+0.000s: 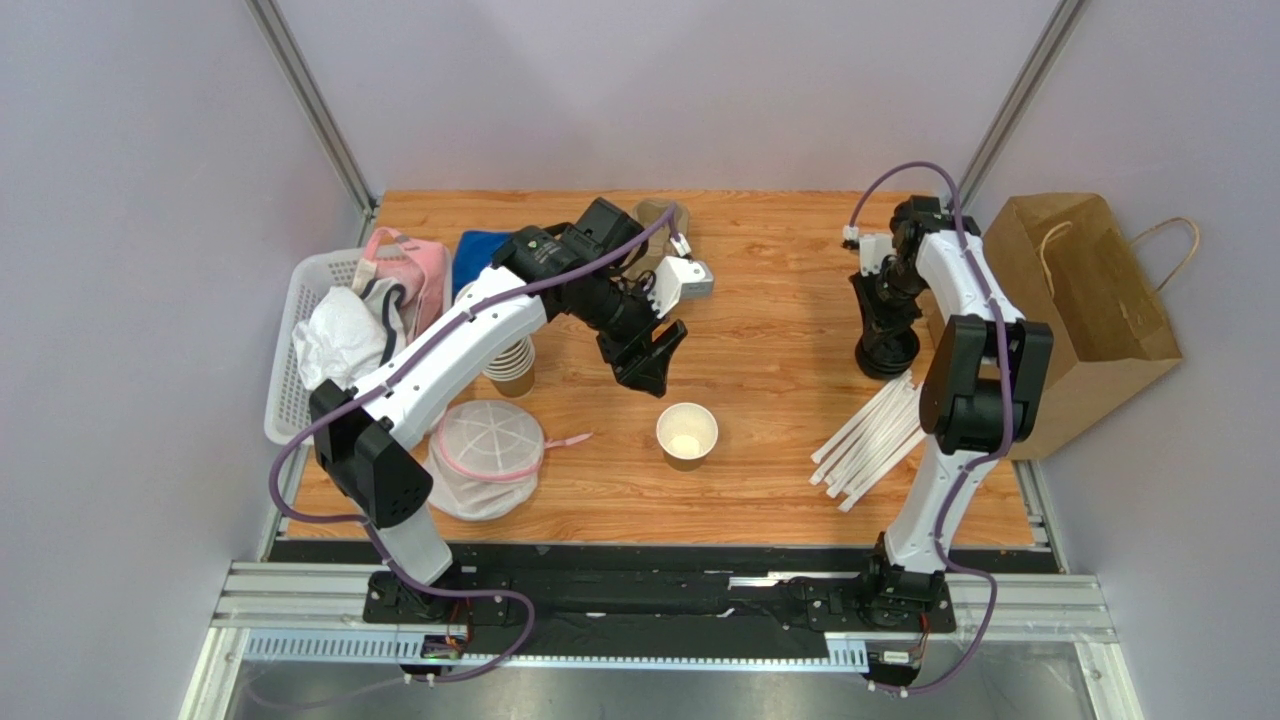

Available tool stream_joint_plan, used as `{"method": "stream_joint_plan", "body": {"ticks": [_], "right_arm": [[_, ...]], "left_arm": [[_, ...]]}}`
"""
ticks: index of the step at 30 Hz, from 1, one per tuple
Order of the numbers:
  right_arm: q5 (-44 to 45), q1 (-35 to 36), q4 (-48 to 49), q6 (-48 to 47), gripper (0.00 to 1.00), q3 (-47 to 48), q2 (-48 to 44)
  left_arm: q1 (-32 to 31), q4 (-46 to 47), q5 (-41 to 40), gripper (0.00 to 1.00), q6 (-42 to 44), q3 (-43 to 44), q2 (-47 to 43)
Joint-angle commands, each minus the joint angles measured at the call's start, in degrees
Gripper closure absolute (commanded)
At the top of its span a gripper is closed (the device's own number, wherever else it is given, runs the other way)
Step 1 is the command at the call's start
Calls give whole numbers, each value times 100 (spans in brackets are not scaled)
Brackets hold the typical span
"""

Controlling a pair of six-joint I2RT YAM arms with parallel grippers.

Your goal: Pack the takeout coffee

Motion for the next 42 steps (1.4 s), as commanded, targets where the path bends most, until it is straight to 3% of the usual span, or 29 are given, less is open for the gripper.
{"method": "stream_joint_plan", "body": {"ticks": [1,15,18,22,24,26,31,36,38,42], "right_arm": [[-188,-68,-267,-74,100,359,-235],[-478,-173,-497,-74,100,457,-622],[-680,-253,-488,5,100,421,-596],[-909,-332,-462,93,100,465,-613],[-962,-367,-435,163,100,448,-605],[-1093,-376,-392,233,100,342,-596],[-1103,-376,-286,374,100,263,-534],[-1067,-376,-251,523,100,280,-482],[-1041,-376,-242,559,100,289,-464],[-910,-376,-216,594,100,263,-420]], "left_arm": [[11,-53,121,31,42,97,-28],[19,-53,-2,31,34,106,-64],[19,418,-54,30,-220,-147,-177],[28,1360,85,24,-1150,-387,-319],[19,1914,130,14,-1581,-212,-152],[-33,2422,43,11,-2466,17,224],[-244,3670,147,18,-4050,660,1192],[-332,6482,517,38,-6034,159,2071],[-437,7325,438,39,-6407,228,2482],[-569,7847,280,30,-7163,886,3327]]}}
